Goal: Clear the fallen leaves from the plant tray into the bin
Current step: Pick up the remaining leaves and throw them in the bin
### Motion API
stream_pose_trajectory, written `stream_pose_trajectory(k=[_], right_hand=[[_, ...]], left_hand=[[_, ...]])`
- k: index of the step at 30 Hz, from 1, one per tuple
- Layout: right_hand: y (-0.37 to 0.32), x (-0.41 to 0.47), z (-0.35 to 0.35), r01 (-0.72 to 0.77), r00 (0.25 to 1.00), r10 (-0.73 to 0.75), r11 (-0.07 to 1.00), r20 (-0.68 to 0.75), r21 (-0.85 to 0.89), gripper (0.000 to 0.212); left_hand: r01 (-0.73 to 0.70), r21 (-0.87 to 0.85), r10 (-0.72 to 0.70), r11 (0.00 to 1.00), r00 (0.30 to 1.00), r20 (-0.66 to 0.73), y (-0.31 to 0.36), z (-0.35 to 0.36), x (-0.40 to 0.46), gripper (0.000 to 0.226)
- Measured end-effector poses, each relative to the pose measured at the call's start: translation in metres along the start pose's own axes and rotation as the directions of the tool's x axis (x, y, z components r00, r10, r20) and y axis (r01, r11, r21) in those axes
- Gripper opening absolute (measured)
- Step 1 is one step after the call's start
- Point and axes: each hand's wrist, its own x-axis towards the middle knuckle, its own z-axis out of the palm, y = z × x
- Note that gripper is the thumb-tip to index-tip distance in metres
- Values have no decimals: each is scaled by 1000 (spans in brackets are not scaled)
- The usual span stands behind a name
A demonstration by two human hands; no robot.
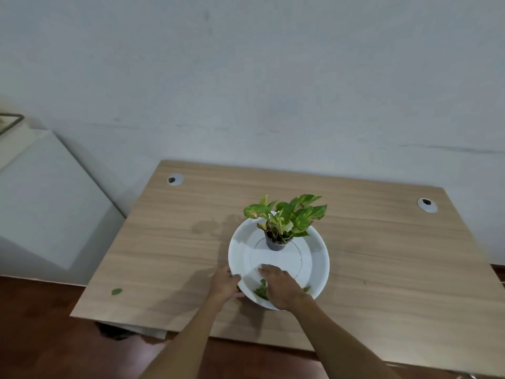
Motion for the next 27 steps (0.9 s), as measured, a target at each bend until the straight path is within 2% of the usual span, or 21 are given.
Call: stream_pose_trajectory(k=[3, 9, 18, 23, 27], right_hand=[[-1, -5, 4, 51, 999, -50, 996, 4, -76, 63], [1, -26, 14, 80, 995, -85, 992, -53, -100, 60], [-7, -27, 2, 52, 994, -61, 993, -86, -110, 48], [-21, -11, 1, 187, 982, -188, 967, 11, -170, 56], [-12, -19, 6, 225, 974, -220, 941, 45, -252, 60]], left_hand=[[-10, 3, 10, 1000, 999, -32, -2, 2, 1, 24], [-43, 39, 45, 998, 998, -53, 0, 4, -3, 17], [-83, 43, 87, 996, 992, -88, -7, 8, -6, 22], [-43, 38, 48, 998, 991, -126, -6, 9, -4, 20], [-28, 21, 30, 999, 993, -115, -7, 8, -2, 21]])
